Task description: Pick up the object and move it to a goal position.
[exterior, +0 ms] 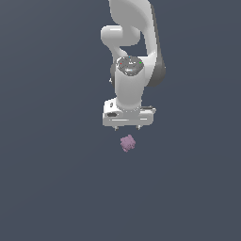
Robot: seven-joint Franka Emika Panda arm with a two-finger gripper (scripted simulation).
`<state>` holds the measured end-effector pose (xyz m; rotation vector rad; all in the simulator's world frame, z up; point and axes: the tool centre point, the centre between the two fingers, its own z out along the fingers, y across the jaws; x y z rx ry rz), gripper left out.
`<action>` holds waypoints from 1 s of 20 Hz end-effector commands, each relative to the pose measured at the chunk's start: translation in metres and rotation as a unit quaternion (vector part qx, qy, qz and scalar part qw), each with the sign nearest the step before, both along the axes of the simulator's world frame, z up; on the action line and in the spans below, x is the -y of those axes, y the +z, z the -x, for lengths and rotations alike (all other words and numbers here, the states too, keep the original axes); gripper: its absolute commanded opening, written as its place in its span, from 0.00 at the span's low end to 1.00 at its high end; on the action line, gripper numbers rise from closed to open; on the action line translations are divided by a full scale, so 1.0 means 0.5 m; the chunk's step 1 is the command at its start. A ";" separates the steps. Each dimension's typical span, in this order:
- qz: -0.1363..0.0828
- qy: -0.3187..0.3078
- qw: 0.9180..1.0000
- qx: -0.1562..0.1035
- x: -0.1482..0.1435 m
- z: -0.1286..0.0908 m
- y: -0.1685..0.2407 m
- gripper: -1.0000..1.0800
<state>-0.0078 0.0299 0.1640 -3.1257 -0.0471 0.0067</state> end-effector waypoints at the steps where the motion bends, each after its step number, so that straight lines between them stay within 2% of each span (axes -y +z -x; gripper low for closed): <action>1: 0.000 0.000 1.000 0.000 0.000 0.000 0.000 0.96; 10: 0.012 0.024 1.000 -0.008 0.017 0.004 -0.002 0.96; 20: 0.012 0.027 1.000 -0.008 0.016 0.004 -0.004 0.96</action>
